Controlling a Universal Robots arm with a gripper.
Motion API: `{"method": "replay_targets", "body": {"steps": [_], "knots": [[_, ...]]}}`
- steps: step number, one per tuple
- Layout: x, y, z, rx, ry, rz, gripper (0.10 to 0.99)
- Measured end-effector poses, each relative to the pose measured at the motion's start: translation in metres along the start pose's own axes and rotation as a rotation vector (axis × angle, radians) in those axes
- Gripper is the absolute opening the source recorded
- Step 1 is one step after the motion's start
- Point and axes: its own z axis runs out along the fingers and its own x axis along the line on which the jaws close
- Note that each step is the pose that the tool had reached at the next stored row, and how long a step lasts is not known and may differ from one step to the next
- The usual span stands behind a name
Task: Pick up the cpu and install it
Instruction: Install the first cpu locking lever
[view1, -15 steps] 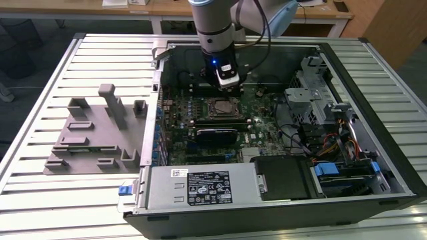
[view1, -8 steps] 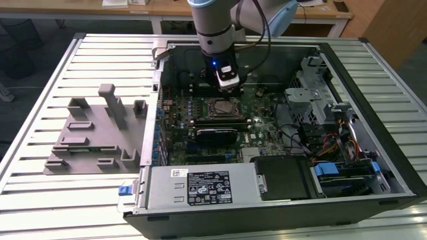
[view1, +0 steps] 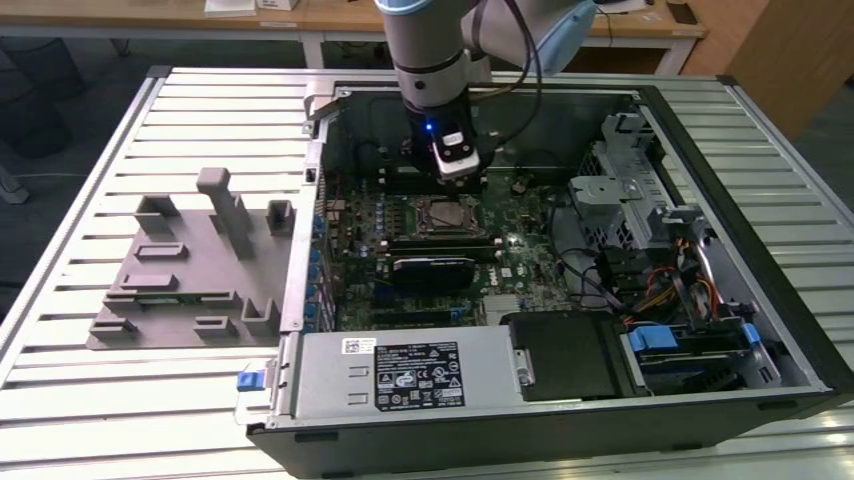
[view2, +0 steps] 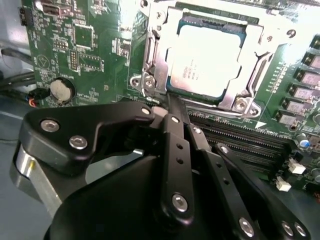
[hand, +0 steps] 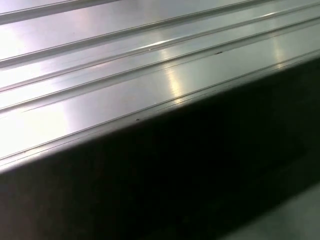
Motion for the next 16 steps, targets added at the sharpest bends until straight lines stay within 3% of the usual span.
{"method": "replay_targets", "body": {"steps": [8,16], "knots": [[-0.0037,0.002,-0.0182,0.0,0.0002,0.0,0.106],[-0.0041,0.0021,-0.0192,0.0,0.0014,0.0,0.106]]}}
